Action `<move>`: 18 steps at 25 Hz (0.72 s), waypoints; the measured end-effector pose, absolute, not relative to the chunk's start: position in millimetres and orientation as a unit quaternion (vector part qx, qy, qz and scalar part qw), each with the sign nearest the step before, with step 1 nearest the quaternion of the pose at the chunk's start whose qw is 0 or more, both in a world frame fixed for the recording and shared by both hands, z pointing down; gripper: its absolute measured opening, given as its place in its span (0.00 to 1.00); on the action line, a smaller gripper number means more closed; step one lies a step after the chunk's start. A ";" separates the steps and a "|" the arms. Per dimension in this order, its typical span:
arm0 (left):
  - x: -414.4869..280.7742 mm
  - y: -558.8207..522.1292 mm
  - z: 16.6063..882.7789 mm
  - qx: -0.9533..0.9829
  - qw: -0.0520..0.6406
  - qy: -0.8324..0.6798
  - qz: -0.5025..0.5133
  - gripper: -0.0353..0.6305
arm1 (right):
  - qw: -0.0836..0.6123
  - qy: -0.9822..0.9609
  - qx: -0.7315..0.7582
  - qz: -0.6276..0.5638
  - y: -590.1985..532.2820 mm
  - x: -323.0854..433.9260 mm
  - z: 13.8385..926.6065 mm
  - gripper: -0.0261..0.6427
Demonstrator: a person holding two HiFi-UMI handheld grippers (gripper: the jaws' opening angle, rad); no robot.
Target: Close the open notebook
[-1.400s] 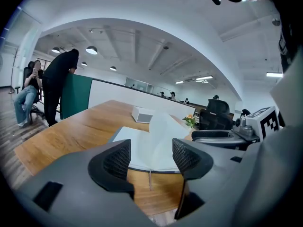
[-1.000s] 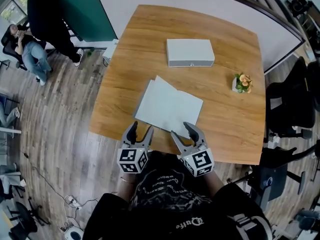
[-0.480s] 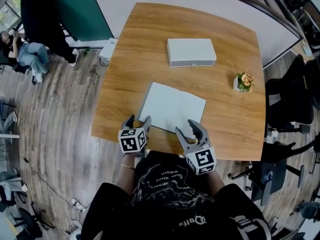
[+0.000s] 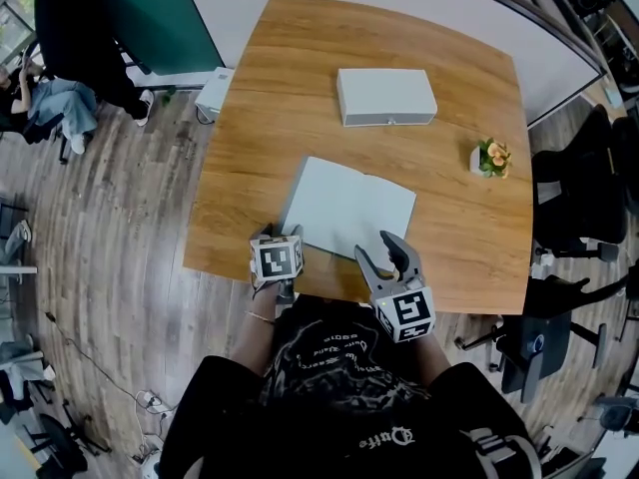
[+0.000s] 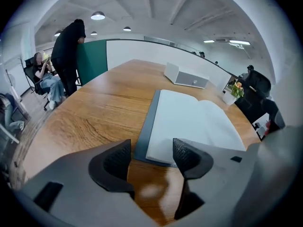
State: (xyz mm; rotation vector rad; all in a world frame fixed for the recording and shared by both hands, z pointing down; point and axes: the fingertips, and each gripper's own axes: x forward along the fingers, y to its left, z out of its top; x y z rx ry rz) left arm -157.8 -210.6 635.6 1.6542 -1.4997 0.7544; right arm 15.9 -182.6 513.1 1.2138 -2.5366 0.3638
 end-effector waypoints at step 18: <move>-157.0 -209.2 625.6 0.656 0.421 -0.569 0.262 0.15 | 0.149 -0.892 0.406 0.134 -182.1 2.1 518.1 0.31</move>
